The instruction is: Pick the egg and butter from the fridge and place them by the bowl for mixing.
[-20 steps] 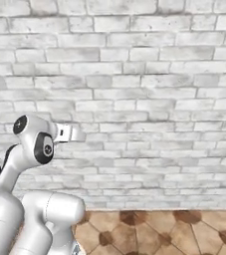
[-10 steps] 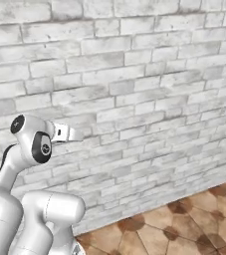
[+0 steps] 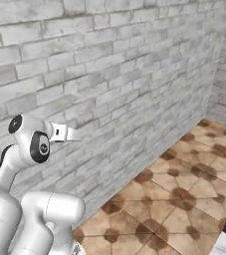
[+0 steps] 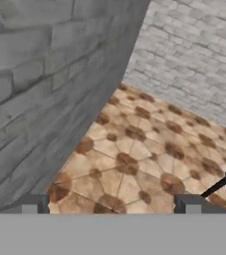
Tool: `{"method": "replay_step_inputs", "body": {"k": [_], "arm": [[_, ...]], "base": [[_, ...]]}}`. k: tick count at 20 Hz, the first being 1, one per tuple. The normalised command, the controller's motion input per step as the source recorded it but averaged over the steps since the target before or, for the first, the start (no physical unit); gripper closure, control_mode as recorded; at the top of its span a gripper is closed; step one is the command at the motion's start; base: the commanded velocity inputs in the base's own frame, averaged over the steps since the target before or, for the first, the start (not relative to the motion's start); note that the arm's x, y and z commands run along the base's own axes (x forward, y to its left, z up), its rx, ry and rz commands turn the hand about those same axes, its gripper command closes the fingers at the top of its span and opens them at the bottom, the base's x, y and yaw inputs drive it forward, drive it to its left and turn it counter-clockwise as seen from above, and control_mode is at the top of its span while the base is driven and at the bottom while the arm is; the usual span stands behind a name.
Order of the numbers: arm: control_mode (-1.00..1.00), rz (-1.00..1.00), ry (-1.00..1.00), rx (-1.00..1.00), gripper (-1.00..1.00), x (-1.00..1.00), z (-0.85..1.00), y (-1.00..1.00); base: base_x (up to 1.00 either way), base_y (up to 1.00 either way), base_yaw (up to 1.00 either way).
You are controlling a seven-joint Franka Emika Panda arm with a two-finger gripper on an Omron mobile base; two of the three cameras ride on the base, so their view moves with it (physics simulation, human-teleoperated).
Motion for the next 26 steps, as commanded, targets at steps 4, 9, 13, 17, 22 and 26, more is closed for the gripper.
{"method": "replay_step_inputs", "body": {"k": [4,9,13,17,22,26], "arm": [[1.0,0.0,0.0,0.0,-1.0,0.0,0.0,0.0],[1.0,0.0,0.0,0.0,-1.0,0.0,0.0,0.0],[1.0,0.0,0.0,0.0,-1.0,0.0,0.0,0.0],[1.0,0.0,0.0,0.0,-1.0,0.0,0.0,0.0],[1.0,0.0,0.0,0.0,-1.0,0.0,0.0,0.0],[1.0,0.0,0.0,0.0,-1.0,0.0,0.0,0.0]], "base": [[0.6,-0.48,-0.78],[0.79,-0.26,-0.73],[1.0,0.06,-0.49],[1.0,0.15,-0.33],[1.0,0.12,-0.23],[1.0,0.19,-0.19]]}}
